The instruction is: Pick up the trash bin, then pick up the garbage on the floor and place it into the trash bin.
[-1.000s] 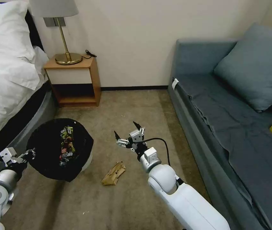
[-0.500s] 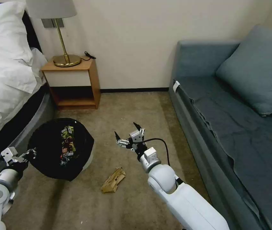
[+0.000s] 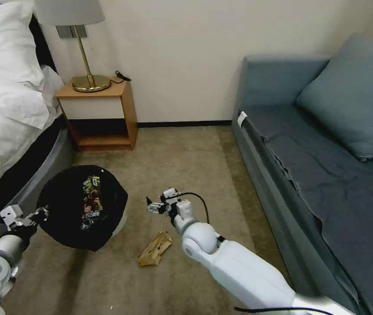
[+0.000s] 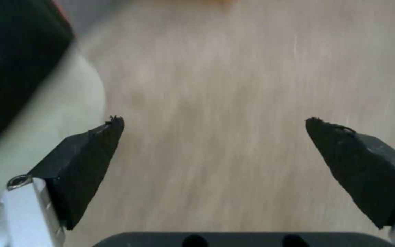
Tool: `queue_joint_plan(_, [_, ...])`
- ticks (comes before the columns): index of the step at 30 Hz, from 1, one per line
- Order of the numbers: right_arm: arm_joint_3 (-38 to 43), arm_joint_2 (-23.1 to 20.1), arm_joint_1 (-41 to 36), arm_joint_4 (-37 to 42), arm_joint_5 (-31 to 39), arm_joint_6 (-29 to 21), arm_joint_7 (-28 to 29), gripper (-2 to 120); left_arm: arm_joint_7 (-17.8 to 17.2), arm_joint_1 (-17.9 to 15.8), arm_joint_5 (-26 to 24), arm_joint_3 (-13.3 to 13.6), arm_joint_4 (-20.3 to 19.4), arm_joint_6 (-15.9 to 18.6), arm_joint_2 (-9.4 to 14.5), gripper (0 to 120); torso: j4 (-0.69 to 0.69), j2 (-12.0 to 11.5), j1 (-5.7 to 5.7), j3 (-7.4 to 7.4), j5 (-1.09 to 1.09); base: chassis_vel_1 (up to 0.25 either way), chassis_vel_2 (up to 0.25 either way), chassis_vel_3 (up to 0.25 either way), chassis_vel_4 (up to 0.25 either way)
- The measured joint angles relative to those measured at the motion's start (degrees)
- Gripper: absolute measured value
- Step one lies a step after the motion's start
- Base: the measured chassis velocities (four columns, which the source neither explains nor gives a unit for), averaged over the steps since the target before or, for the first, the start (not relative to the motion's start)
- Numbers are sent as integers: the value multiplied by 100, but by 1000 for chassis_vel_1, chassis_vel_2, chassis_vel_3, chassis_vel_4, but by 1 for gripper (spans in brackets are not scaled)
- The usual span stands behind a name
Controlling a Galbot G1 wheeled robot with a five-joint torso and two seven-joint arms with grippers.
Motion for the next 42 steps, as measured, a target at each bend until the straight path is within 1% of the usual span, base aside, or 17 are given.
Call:
queue_joint_plan(2, [-120,253,202,-141,1015,-635,833,100,40,26,-23,-74,36,-3,71,4,1,0,0,0,-1,0,0,0,0])
queue_joint_plan(3, [-144,353,262,-203,1356,-793,1119,100,56,33,-27,-96,57,-7,102,4,0,0,0,0,-1,0,0,0,0])
queue_joint_plan(4, [-144,353,262,-203,1356,-793,1119,100,56,33,-27,-96,57,-7,102,4,0,0,0,0,-1,0,0,0,0])
queue_joint_plan(5, [-187,542,346,-323,1923,-990,1627,100,76,38,-31,-121,94,-18,138,4,0,0,0,0,0,0,0,0,0])
queue_joint_plan(6, [-209,672,390,-412,2239,-1081,1907,100,86,38,-32,-133,117,-23,157,4,0,0,0,0,0,0,0,0,0])
queue_joint_plan(7, [-212,942,463,-633,2682,-1214,2285,100,105,39,-32,-156,168,-43,191,4,1,0,0,0,-1,0,0,0,0])
queue_joint_plan(8, [-182,1174,514,-896,2871,-1262,2441,100,113,38,-32,-174,186,-52,207,4,2,0,0,0,-1,0,0,0,0])
queue_joint_plan(9, [-182,1174,514,-896,2871,-1262,2441,100,113,38,-32,-174,186,-52,207,4,2,0,0,0,-1,0,0,0,0])
queue_joint_plan(11, [-91,1393,569,-1329,3078,-1275,2610,100,128,39,-32,-185,194,-71,219,4,4,1,0,0,0,0,0,0,0])
queue_joint_plan(13, [38,1431,595,-1797,3211,-1271,2791,100,150,39,-30,-186,213,-93,220,4,1,1,0,0,-1,0,0,0,0])
queue_joint_plan(17, [158,1436,598,-2259,3144,-1225,2770,100,172,37,-25,-185,237,-110,211,4,-2,1,0,0,0,0,0,0,0])
queue_joint_plan(19, [317,1427,574,-2680,2969,-1123,2629,100,194,43,-12,-168,284,-139,204,4,-2,1,0,0,0,0,0,0,0])
queue_joint_plan(22, [345,1423,537,-2870,2821,-988,2373,100,211,30,2,-144,345,-158,215,4,-1,1,0,0,0,0,0,0,0])
queue_joint_plan(27, [293,1413,464,-2875,2685,-922,2080,100,250,-5,14,-161,462,-186,257,4,0,1,0,0,2,0,0,0,0])
queue_joint_plan(35, [251,1405,444,-2415,2670,-884,1944,100,305,-38,63,-153,607,-246,257,4,1,1,0,0,2,0,0,0,0])
queue_joint_plan(41, [27,1400,367,-2538,2375,-742,1293,100,325,-53,174,-58,626,-268,165,4,-1,1,0,0,1,0,0,0,0])
queue_joint_plan(42, [27,1400,367,-2538,2375,-742,1293,100,325,-53,174,-58,626,-268,165,4,-1,1,0,0,1,0,0,0,0])
